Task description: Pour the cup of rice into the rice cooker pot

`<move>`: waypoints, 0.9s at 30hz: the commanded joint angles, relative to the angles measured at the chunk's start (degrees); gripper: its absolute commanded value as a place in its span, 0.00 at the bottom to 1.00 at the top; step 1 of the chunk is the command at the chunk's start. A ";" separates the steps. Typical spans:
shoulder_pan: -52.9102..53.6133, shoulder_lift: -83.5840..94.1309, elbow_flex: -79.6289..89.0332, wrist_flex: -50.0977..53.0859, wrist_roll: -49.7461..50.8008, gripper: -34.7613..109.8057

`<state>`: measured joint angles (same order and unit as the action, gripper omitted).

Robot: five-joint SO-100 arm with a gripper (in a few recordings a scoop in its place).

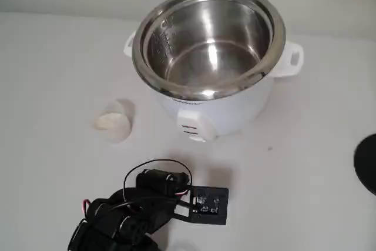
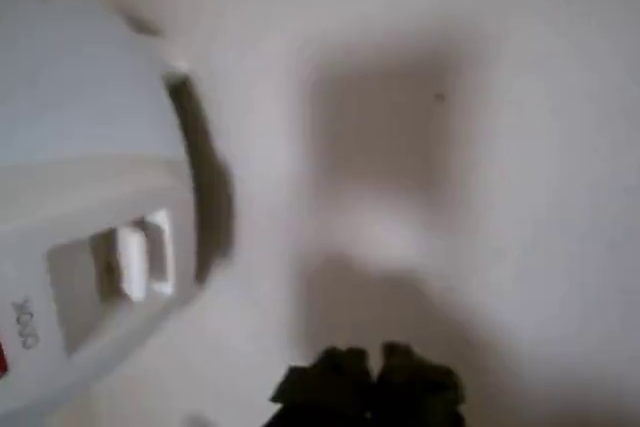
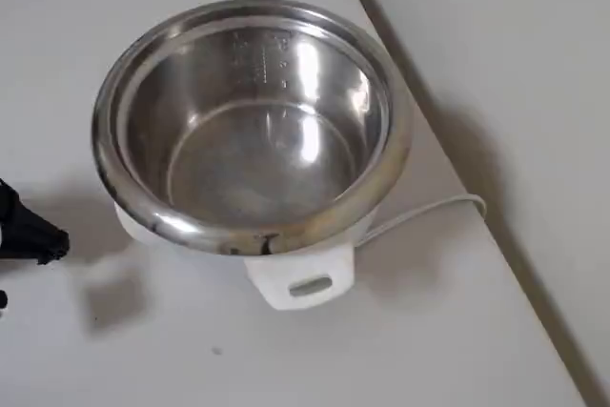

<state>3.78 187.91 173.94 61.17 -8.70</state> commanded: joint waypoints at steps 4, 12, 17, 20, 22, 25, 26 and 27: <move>-10.28 0.53 0.00 -0.35 -12.22 0.24; -21.97 0.70 2.55 -0.26 -34.63 0.24; -21.88 0.70 1.76 -2.81 -46.49 0.28; -21.97 0.70 -1.67 -3.87 -54.58 0.37; -22.85 0.70 -4.66 -4.31 -60.38 0.39; -23.99 0.70 -5.89 -10.81 -67.15 0.47; -24.17 0.70 -5.10 -14.33 -69.70 0.48; -24.52 0.70 -3.96 -18.11 -71.37 0.50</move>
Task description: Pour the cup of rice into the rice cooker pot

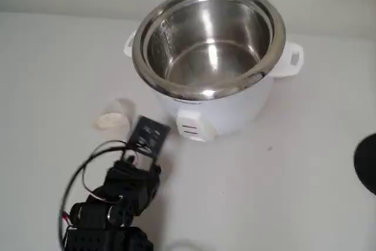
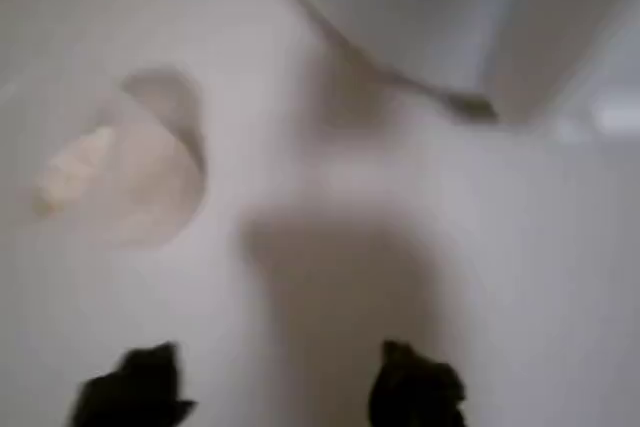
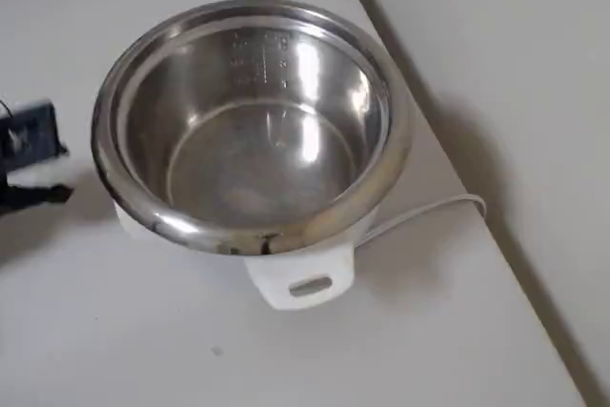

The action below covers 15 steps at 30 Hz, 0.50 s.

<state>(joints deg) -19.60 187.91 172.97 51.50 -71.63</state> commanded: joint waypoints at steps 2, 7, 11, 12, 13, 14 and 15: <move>-2.11 0.79 0.35 -16.87 -11.07 0.54; -6.77 0.97 5.10 -22.85 -11.16 0.56; -7.91 -6.86 5.19 -27.69 -10.99 0.60; -7.12 -10.90 5.19 -31.11 -11.34 0.62; -6.15 -16.08 5.19 -35.95 -11.34 0.63; -5.10 -22.24 5.19 -42.10 -11.60 0.64; -4.22 -28.48 5.10 -48.52 -11.69 0.65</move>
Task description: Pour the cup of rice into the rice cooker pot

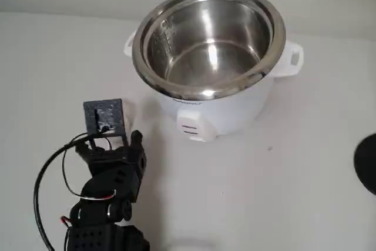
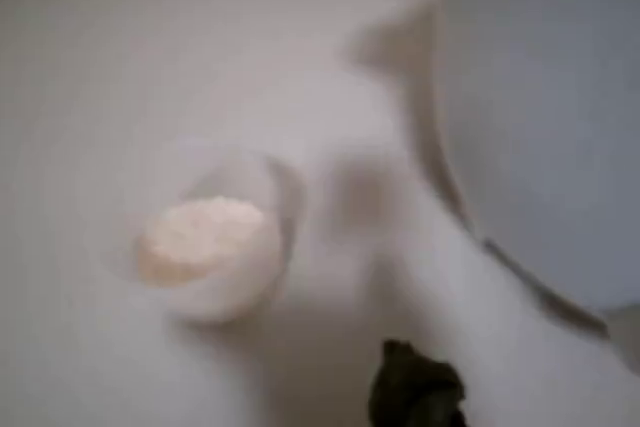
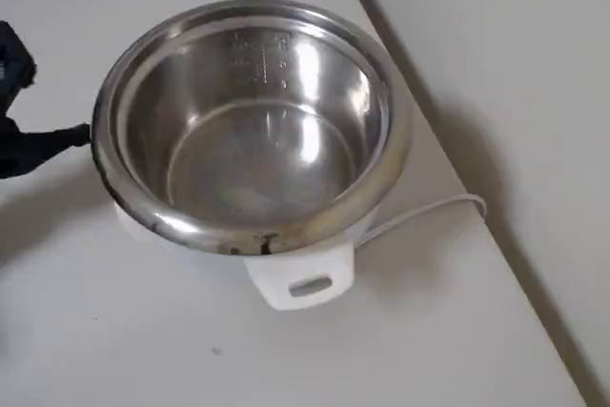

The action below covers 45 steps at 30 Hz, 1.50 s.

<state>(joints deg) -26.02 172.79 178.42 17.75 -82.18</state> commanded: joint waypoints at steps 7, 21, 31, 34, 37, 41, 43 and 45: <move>2.81 -61.00 -3.87 -66.36 -1.49 0.65; -1.93 -119.71 -22.41 -119.44 -3.43 0.66; -5.89 -124.19 -34.37 -119.88 -3.08 0.65; -6.15 -127.62 -39.64 -119.88 -3.08 0.65; -6.50 -130.52 -43.24 -119.79 -3.08 0.64; -7.21 -134.82 -48.52 -120.06 -3.69 0.64; -7.56 -136.67 -50.89 -119.88 -4.13 0.64; -8.09 -137.46 -51.86 -119.53 -4.39 0.63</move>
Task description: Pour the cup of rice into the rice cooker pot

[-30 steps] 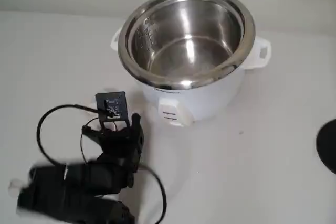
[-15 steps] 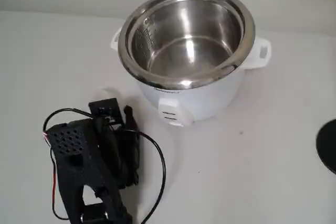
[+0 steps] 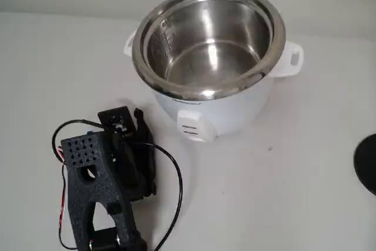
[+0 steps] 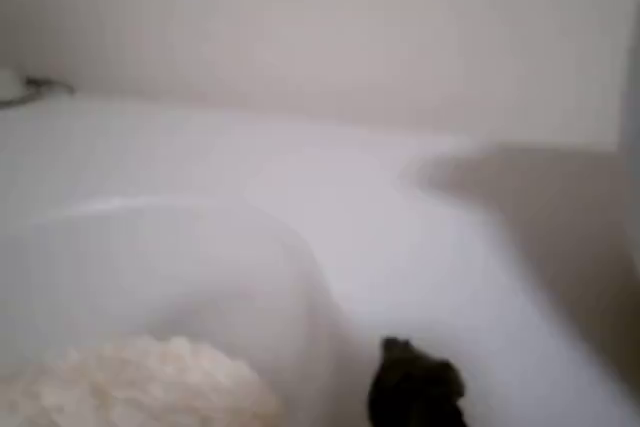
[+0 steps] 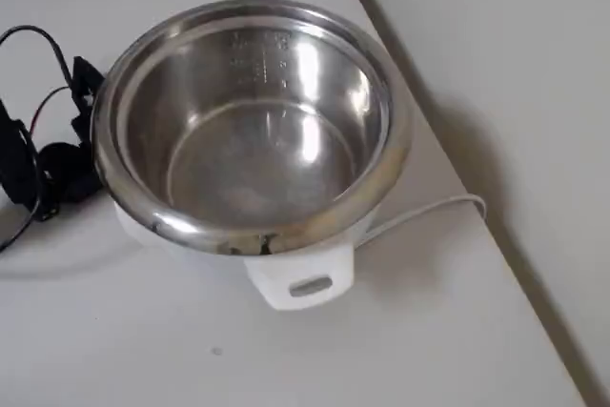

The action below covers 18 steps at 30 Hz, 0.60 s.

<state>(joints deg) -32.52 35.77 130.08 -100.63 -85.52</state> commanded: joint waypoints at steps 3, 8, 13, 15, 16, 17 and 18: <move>-2.20 -0.88 -4.22 0.18 -1.41 0.59; -1.93 -4.13 -7.38 0.62 -2.81 0.50; -2.02 -5.62 -8.26 0.97 -3.52 0.41; -2.29 -5.98 -8.61 1.05 -3.87 0.38; -2.37 -6.15 -8.61 1.05 -3.96 0.37; -2.46 -6.33 -8.61 1.14 -4.04 0.36; -2.46 -6.59 -8.61 1.14 -4.13 0.35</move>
<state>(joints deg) -33.75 31.38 121.90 -101.07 -88.33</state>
